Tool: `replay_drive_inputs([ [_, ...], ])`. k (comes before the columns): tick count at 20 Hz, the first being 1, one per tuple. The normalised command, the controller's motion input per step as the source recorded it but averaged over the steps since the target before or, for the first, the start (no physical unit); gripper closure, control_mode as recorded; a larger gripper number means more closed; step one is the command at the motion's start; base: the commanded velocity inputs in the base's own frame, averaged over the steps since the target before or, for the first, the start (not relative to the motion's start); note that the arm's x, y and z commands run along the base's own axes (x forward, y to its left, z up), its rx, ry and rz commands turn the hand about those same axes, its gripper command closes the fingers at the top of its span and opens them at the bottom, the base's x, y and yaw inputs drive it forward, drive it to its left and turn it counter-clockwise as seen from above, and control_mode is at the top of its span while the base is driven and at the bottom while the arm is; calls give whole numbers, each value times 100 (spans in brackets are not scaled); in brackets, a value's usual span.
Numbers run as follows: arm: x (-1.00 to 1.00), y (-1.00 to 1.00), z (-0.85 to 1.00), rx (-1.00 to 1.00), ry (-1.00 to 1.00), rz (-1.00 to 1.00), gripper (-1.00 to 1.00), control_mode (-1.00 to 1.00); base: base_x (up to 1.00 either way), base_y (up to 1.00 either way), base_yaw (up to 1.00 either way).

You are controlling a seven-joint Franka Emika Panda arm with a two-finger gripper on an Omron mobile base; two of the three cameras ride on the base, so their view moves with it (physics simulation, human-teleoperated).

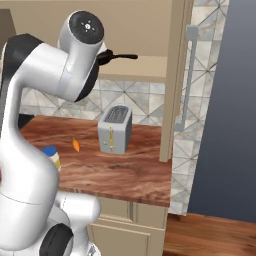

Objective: Pick the pan from the cabinet and place it on the stove. Then turn on the stove burner for the pan.

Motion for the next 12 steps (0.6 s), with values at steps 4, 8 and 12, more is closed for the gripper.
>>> replay_drive_inputs([
  [4,14,-22,0,-6,-16,0,-100,-100,0,0,0],
  [8,2,-12,-2,-8,-20,0,-100,-100,0,0,0],
  [12,6,0,-3,-11,-19,0,-100,-100,0,0,0],
])
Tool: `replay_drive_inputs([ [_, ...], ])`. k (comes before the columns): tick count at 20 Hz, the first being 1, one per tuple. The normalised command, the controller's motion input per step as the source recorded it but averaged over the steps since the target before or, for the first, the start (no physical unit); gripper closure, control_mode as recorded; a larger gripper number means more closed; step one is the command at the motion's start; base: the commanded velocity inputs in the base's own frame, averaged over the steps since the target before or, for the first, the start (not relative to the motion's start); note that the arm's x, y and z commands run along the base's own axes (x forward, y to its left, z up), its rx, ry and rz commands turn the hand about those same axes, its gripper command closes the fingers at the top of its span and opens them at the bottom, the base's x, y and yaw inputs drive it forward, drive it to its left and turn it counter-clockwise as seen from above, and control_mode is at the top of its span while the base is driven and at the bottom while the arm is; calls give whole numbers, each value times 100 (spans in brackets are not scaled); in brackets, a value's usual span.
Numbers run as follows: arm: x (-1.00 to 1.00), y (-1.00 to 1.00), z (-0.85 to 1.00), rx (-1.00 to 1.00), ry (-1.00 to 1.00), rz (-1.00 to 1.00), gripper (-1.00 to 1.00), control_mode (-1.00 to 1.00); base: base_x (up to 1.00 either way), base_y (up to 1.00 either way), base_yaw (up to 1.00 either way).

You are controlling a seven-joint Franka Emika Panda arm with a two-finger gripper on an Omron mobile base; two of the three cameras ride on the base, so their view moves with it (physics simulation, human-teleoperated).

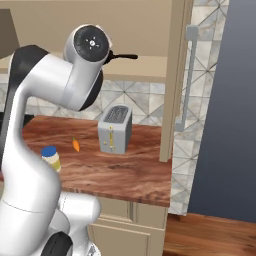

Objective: Pick the pan from the cabinet and place it on the stove. Then turn on the stove burner for the pan.

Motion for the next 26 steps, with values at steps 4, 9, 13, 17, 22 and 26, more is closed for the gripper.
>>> replay_drive_inputs([
  [4,15,0,0,-12,-14,0,-100,-100,0,0,0],
  [9,25,-5,0,-12,-9,1,-100,-100,0,0,0],
  [13,31,-8,0,-13,-6,3,-100,-100,0,0,0],
  [17,33,-2,0,-15,-1,3,-100,-100,0,0,0],
  [22,37,-2,0,-12,-1,4,-100,-100,0,0,0],
  [26,19,-13,-1,-2,0,0,-100,-100,0,0,0],
])
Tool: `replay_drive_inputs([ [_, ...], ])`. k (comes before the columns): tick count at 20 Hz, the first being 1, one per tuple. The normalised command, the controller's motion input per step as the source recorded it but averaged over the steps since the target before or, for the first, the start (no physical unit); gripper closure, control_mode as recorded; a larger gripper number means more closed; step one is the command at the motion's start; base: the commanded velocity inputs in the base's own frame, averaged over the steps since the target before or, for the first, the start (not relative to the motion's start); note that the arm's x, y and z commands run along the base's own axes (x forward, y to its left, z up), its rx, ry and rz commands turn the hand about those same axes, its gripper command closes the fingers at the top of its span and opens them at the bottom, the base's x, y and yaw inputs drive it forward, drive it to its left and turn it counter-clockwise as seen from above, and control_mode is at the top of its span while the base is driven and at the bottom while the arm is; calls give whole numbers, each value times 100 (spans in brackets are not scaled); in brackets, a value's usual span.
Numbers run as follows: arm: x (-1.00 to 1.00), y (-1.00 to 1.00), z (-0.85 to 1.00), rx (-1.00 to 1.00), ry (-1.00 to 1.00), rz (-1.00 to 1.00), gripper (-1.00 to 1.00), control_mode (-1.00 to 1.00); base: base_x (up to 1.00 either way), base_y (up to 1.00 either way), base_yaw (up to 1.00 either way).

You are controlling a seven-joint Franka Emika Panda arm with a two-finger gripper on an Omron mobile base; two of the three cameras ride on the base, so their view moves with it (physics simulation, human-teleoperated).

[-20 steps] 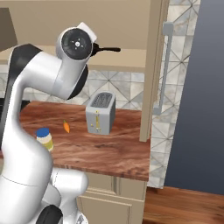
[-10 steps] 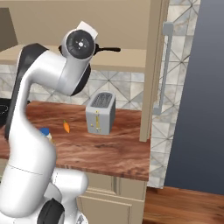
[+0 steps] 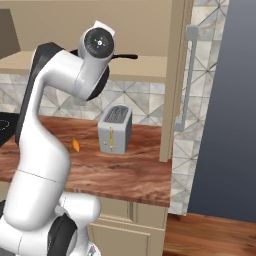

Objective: Pick the pan from the cabinet and place it on the stove. Then turn on the stove burner for the pan.

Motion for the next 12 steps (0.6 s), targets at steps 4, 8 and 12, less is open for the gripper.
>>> replay_drive_inputs([
  [4,21,-14,-13,0,-1,0,-100,-100,0,0,0],
  [8,26,-1,-15,0,-4,0,-100,-100,0,0,0],
  [12,24,0,-11,0,-4,0,-100,-100,0,0,0],
])
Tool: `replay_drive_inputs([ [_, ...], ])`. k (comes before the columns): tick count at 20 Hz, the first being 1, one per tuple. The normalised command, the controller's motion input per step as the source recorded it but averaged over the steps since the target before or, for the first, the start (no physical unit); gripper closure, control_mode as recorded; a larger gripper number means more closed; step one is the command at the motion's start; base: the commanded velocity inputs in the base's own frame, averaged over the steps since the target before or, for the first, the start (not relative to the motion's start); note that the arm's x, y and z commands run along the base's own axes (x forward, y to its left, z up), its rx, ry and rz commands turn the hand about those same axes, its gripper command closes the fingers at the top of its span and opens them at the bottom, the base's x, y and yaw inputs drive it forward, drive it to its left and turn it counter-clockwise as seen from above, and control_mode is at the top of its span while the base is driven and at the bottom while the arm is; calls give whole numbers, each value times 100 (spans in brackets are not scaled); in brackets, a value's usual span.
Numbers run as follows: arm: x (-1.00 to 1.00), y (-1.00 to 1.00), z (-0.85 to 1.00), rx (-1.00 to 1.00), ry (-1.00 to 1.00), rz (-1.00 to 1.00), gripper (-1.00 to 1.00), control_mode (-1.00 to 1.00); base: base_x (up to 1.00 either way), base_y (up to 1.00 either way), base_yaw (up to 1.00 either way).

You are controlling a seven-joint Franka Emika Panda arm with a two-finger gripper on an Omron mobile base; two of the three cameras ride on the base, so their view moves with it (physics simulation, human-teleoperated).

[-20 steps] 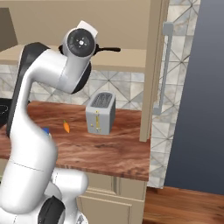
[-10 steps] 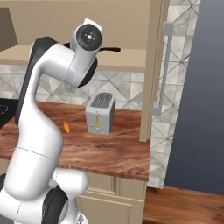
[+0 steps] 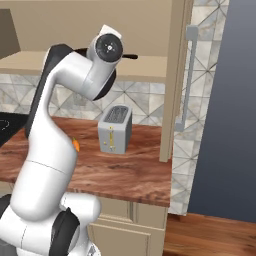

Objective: Pick the pan from the cabinet and place it on the stove. Then turn on the stove burner for the pan.

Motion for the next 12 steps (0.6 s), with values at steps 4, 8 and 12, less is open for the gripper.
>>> replay_drive_inputs([
  [4,2,-1,-7,0,-9,0,-100,-100,0,0,0],
  [8,10,0,-4,-2,-7,0,-100,-100,0,0,0],
  [12,17,0,-4,-6,-1,0,-100,-100,0,0,0],
])
